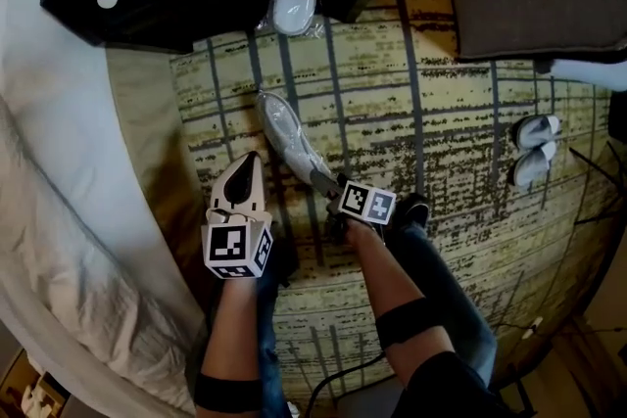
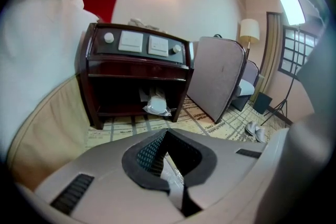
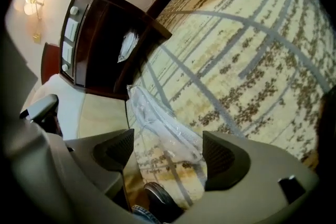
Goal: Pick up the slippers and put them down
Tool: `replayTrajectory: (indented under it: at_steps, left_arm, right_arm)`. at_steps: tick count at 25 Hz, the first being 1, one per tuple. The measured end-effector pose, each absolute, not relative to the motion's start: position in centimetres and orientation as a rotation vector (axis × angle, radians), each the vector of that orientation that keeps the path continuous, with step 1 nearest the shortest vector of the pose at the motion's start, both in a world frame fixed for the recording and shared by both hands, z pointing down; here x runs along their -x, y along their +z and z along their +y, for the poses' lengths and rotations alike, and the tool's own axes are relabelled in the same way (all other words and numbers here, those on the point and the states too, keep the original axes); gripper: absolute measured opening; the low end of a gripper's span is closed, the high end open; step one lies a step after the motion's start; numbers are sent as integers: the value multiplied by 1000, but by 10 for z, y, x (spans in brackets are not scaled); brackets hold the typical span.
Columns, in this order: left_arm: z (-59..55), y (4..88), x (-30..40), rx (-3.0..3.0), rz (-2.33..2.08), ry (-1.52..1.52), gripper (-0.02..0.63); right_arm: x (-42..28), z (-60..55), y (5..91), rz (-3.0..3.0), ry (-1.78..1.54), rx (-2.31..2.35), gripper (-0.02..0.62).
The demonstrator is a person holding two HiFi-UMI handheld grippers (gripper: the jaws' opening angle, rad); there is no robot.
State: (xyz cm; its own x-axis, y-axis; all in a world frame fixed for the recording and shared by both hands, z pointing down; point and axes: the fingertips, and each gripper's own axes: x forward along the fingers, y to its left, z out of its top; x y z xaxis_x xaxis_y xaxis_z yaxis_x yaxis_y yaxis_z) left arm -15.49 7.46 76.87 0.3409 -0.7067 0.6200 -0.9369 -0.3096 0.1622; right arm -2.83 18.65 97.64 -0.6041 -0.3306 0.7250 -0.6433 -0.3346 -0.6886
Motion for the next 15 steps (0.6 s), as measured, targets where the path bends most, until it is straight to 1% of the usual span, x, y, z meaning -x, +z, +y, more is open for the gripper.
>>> replayTrajectory:
  at_steps: [3,7,9,11,12,15]
  left_arm:
    - [73,739,153,-2125,-1436,603,0]
    - [72,688,153,-2116,-1439,603,0]
    - [73,658,149,-2126,-1426,610,0]
    - [75,623,145,-2138,-1414,613,0]
    - [75,605,144,-2141,-1411,612,0]
    - [80,542,141,-2140,-1409,609,0]
  right_arm:
    - [10,181,952,-1622,1978,-1332,440]
    - [9,162,883,-1713,1959,-1302,433]
    - [8,155,841,-1763,1951,-1272,380]
    - [4,149,797,-1803,1934,-1247,358]
    - [1,145,773,-1823,1921,-1236,324]
    - [-9,133,694,-1889,1861,-1215,164]
